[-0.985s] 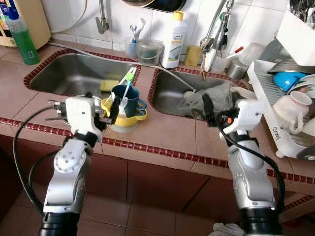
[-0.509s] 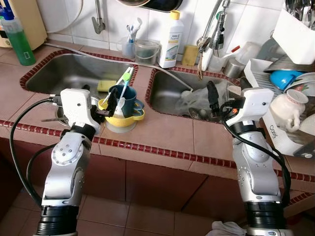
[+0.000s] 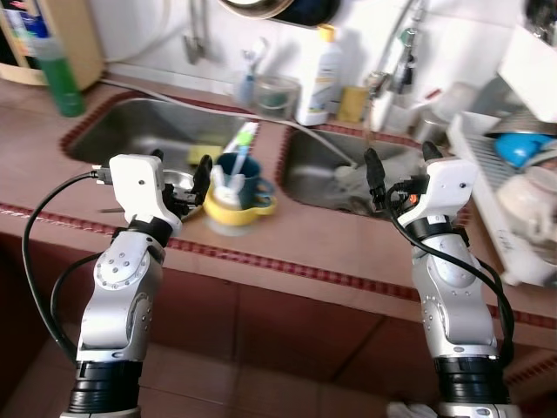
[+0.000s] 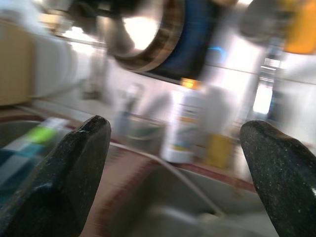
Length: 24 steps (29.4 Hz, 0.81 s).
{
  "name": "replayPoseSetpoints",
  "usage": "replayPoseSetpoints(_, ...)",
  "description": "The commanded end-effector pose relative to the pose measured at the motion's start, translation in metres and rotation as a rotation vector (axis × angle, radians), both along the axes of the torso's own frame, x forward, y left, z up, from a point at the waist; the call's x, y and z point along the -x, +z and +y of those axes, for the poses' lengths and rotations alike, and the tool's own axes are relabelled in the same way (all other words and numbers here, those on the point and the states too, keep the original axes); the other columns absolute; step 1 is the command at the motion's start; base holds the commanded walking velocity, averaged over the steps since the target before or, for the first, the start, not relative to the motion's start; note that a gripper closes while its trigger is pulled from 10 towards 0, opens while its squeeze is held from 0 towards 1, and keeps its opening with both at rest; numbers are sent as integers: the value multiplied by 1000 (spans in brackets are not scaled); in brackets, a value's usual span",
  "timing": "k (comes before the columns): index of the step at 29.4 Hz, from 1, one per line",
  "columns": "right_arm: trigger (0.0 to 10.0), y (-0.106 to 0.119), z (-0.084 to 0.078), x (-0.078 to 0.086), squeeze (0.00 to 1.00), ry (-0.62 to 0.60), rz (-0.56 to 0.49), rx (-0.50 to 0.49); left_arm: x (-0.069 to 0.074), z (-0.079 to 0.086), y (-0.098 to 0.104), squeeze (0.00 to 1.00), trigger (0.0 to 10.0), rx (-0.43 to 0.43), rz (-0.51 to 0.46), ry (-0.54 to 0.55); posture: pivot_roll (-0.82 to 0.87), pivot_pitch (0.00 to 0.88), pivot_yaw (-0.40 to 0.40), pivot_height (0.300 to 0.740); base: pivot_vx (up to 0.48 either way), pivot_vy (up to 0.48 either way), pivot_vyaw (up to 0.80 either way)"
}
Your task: Kitchen organization
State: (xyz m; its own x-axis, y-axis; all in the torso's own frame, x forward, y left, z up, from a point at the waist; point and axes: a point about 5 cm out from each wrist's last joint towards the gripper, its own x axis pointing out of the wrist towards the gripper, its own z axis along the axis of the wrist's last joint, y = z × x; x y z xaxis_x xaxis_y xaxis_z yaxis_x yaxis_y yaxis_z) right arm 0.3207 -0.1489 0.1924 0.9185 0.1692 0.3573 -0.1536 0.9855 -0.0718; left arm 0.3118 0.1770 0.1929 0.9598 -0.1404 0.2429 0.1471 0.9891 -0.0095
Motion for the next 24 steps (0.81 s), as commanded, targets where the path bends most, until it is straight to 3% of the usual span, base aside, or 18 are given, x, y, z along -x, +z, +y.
replayPoseSetpoints(1, 10000, 1, -7, 0, 0, -25, -6, 11, -2, -5, 2, 0, 10000, -6, 0, -17, 153, 0, -88, 740, 0, 480, 0)
replayPoseSetpoints(5, 10000, -1, -6, 1, 0, -24, -1, 11, -1, -7, 2, 0, 10000, -12, 3, -22, 154, 0, -87, 740, 0, 421, 0)
replayPoseSetpoints(15, 10000, -5, -8, -2, 0, -14, 31, 9, 3, -19, -2, 0, 10000, -150, 5, -73, 158, 0, -86, 740, 0, 0, 0)
replayPoseSetpoints(24, 10000, -3, -14, -8, 0, -16, 56, 30, 9, -36, -7, 0, 10000, -155, 70, -195, 161, 0, -94, 740, 0, 0, 0)
